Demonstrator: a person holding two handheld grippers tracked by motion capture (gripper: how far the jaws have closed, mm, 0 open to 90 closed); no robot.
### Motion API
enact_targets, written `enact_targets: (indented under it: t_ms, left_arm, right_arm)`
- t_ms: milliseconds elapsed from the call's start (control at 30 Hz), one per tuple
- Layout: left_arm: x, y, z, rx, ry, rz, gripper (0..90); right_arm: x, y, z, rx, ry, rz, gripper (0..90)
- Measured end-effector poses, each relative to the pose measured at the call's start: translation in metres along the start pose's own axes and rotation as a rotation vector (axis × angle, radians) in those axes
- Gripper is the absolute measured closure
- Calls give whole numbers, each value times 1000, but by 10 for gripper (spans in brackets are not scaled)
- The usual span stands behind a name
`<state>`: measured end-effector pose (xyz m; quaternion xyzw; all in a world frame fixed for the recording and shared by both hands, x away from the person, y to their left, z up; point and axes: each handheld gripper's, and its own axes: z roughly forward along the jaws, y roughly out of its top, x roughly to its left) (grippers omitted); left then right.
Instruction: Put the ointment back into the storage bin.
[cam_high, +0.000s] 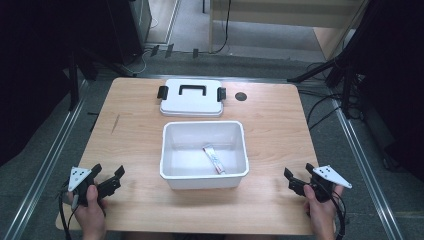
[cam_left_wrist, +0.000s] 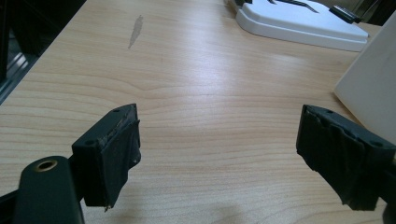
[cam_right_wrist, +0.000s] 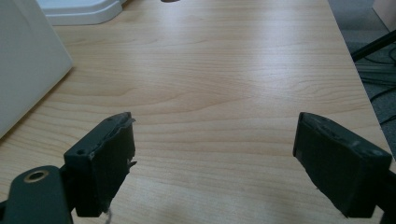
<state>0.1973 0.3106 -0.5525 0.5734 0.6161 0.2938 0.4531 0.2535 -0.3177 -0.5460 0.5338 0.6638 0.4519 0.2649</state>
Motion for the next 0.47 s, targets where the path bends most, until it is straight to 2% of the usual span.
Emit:
enact_targets:
  t_ms: [467]
  left_arm:
    - [0,0,0,0,3,1,144]
  right_arm:
    - [-2,-1,-1,-7,0,29,128]
